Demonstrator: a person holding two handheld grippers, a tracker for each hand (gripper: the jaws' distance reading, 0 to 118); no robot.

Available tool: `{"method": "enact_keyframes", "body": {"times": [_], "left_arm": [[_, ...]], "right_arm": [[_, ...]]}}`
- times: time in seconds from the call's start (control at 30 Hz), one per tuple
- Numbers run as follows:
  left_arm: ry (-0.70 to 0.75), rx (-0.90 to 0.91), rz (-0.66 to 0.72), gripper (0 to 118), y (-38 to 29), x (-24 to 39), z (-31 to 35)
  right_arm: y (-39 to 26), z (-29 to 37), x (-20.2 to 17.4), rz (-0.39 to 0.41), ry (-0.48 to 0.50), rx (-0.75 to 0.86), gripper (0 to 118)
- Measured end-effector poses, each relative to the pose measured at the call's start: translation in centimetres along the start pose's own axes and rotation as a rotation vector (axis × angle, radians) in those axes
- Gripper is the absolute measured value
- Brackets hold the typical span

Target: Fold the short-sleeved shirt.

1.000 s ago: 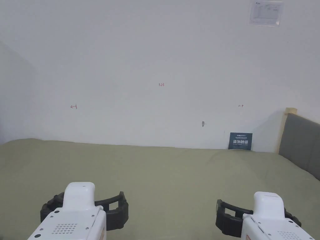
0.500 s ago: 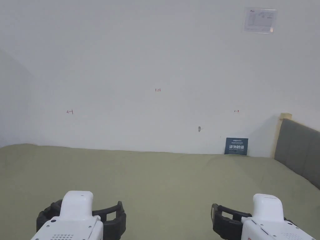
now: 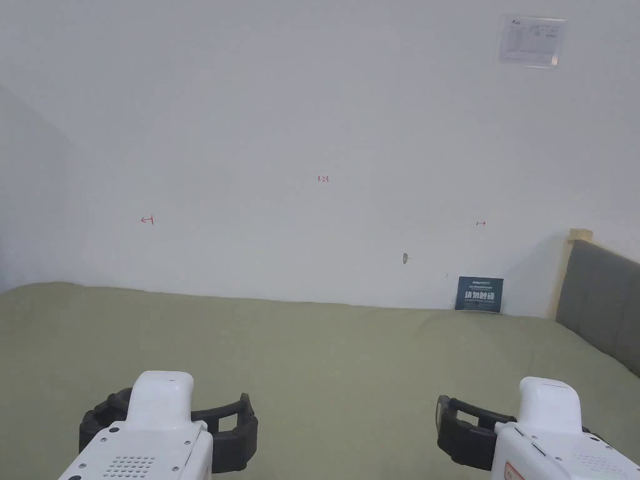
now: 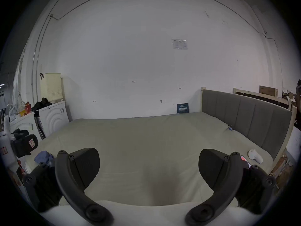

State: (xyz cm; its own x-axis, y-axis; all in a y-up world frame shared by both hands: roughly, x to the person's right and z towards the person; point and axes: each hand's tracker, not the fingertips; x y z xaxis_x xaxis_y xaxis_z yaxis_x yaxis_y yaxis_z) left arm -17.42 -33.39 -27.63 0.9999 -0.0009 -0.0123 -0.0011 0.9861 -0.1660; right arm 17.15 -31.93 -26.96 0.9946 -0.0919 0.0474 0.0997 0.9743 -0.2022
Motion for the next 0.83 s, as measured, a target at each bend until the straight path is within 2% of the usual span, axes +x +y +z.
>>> {"method": "enact_keyframes", "body": {"times": [0.37,0.43,0.67,0.77,0.83], "left_arm": [[-0.006,0.002,0.012,118,0.29,0.05,0.12],[-0.011,0.004,0.012,118,0.36,0.11,0.15],[-0.031,0.007,0.006,118,0.34,0.21,0.24],[-0.034,0.004,0.01,118,0.4,0.21,0.2],[-0.03,0.005,0.014,118,0.43,0.16,0.19]], "right_arm": [[0.47,0.21,-0.47,0.028,-0.002,0.019,118],[0.48,-0.11,-0.57,0.036,-0.038,-0.007,118],[0.27,-0.52,-0.42,-0.004,-0.084,-0.03,118],[0.17,-0.16,-0.04,-0.048,-0.007,-0.001,118],[0.18,0.14,0.04,-0.046,0.001,0.01,118]]}}
